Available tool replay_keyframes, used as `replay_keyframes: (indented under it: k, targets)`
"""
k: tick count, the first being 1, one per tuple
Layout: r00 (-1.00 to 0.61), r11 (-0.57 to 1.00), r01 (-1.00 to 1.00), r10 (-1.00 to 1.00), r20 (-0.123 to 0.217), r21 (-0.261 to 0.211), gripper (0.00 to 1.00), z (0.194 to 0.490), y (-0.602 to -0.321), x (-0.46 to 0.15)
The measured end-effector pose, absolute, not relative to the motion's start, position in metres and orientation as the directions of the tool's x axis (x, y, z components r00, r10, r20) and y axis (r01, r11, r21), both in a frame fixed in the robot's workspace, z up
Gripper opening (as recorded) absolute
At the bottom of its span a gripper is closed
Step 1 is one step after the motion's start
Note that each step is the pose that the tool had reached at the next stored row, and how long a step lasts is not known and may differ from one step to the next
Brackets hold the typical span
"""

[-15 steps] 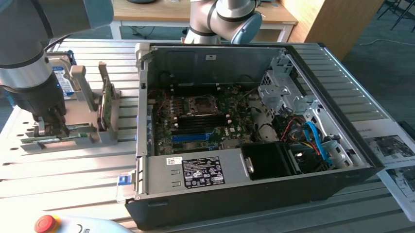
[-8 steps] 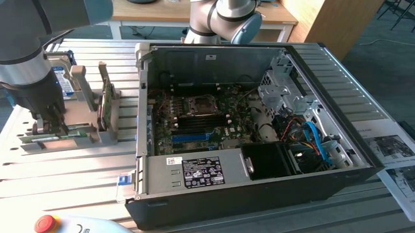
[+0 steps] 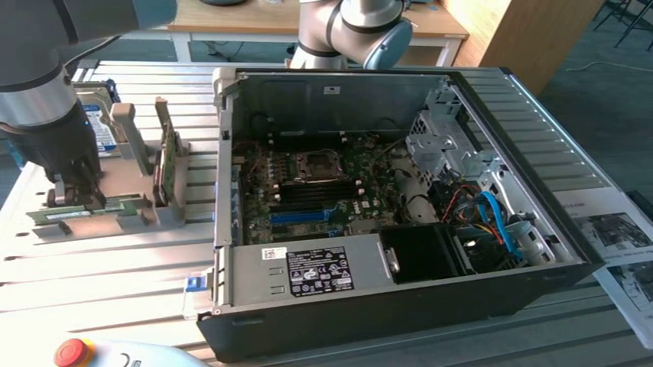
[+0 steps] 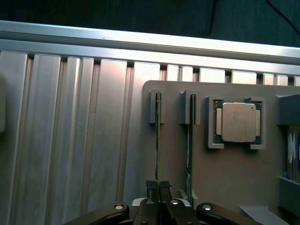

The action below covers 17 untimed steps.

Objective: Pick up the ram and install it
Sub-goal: 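Pick up the ram and move it above insertion slot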

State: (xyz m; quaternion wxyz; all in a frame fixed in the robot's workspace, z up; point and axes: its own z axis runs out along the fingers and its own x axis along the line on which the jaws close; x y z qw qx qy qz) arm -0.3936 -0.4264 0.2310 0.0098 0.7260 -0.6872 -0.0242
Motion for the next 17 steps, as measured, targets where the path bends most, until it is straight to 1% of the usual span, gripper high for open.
replay_keyframes:
  k: [12, 17]
  targets:
    - [0.054, -0.055, -0.997, -0.998, -0.017, 0.048, 0.12, 0.256, -0.426, -0.392]
    - [0.054, -0.055, -0.997, -0.998, -0.014, 0.048, 0.12, 0.272, -0.426, -0.392]
